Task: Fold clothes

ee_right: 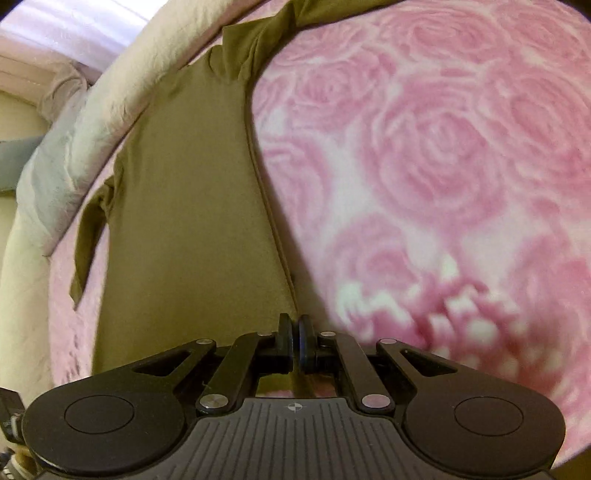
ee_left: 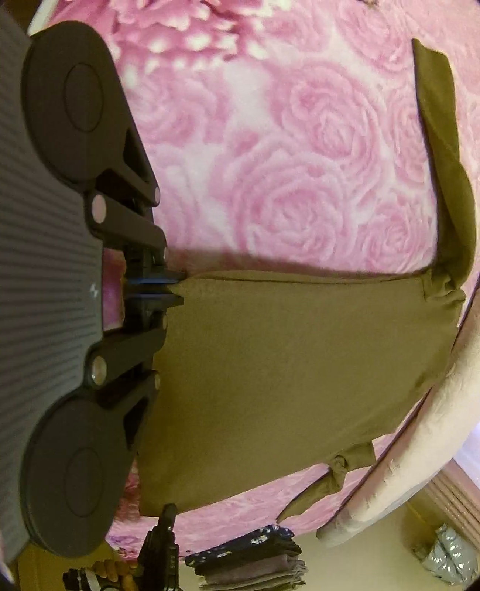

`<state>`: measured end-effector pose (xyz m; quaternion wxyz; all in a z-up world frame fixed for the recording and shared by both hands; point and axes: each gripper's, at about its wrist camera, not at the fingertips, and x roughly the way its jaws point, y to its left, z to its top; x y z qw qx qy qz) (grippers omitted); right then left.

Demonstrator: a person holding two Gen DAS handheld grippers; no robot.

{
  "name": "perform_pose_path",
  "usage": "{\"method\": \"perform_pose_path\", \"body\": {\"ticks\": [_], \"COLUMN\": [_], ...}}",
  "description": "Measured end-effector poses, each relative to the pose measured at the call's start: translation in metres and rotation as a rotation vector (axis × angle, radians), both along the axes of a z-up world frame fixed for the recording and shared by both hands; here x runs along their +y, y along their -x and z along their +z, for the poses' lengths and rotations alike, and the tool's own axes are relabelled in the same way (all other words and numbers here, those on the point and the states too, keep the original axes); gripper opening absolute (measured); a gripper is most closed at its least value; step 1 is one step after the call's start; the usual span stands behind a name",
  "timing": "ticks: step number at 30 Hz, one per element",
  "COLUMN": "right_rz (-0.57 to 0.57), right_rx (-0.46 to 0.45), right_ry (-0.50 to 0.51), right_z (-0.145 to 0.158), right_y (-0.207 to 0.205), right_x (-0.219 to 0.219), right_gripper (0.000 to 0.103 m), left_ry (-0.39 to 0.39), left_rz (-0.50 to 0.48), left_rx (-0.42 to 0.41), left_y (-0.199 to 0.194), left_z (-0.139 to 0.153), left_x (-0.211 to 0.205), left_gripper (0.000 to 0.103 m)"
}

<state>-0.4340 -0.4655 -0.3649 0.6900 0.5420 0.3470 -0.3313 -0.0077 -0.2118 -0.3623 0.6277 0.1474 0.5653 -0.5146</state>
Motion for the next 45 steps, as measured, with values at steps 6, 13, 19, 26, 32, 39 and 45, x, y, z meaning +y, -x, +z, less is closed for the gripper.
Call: {"method": "perform_pose_path", "body": {"ticks": [6, 13, 19, 26, 32, 39, 45], "right_rz": [0.032, 0.053, 0.093, -0.184, -0.223, -0.355, -0.371], "right_rx": [0.074, 0.199, 0.341, 0.355, 0.401, 0.457, 0.554], "right_ry": [0.002, -0.068, -0.021, -0.037, -0.018, -0.069, -0.060], "right_z": [0.008, -0.011, 0.010, 0.005, 0.000, -0.013, -0.021], "right_y": [0.023, 0.014, 0.011, 0.002, -0.021, -0.044, -0.070], "right_x": [0.026, 0.039, 0.036, -0.005, -0.023, -0.031, -0.037], "right_gripper": [0.001, 0.011, 0.073, 0.073, 0.073, 0.074, 0.074], "left_ry": [-0.037, -0.149, -0.169, -0.112, -0.143, -0.189, -0.180], "left_rz": [-0.003, 0.036, 0.025, 0.034, -0.216, -0.687, -0.844], "left_rx": [-0.020, -0.065, -0.168, -0.503, -0.864, -1.205, -1.038], "left_y": [0.007, 0.023, 0.002, -0.077, -0.143, -0.178, -0.201], "left_z": [-0.005, -0.028, -0.007, -0.002, -0.030, -0.084, -0.066], "left_x": [0.029, 0.042, 0.048, -0.004, -0.068, -0.087, -0.087], "left_gripper": [0.003, 0.021, 0.029, 0.037, 0.038, 0.038, 0.000]}}
